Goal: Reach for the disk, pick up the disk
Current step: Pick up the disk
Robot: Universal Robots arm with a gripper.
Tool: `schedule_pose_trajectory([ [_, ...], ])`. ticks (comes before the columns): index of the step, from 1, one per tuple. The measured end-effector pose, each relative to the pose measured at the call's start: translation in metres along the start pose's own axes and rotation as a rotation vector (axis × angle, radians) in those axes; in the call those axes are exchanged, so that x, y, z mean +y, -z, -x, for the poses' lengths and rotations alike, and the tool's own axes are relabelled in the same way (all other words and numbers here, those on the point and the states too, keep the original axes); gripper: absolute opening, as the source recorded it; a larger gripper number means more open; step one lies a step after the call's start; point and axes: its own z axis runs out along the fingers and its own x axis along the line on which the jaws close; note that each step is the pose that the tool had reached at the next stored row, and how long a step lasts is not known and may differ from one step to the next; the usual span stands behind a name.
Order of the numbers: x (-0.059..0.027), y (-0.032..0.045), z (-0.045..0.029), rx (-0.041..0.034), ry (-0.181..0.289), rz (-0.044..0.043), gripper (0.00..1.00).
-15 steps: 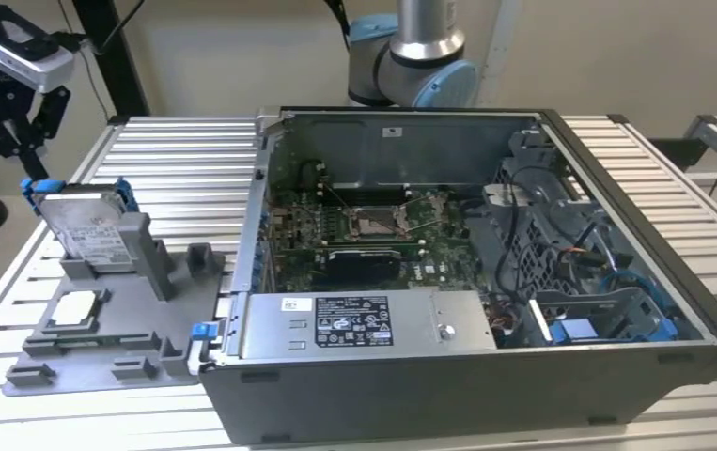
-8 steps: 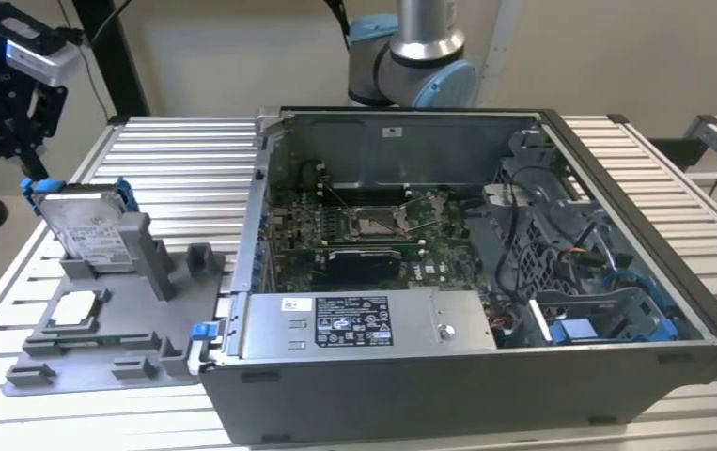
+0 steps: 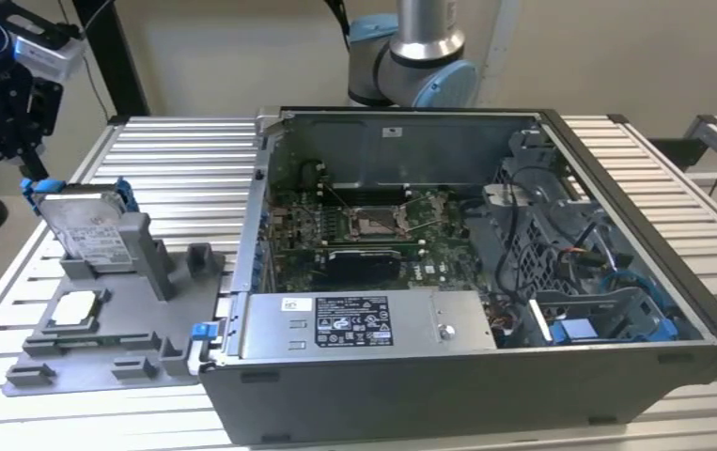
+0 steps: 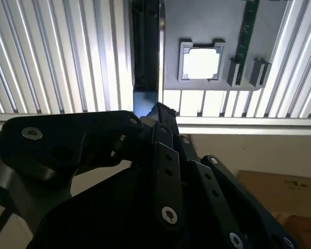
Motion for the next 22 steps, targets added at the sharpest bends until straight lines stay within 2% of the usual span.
schedule_pose_trajectory([
  [13, 0.0, 0.0, 0.0, 0.0089, 0.261, -0.0012, 0.0],
  [16, 0.0, -0.0001, 0.0, 0.0077, 0.317, -0.0093, 0.0],
  [20, 0.0001, -0.0005, 0.0004, 0.0029, 0.348, -0.0244, 0.0],
  [22, 0.0001, -0.0008, 0.0004, 0.0028, 0.349, -0.0246, 0.0],
])
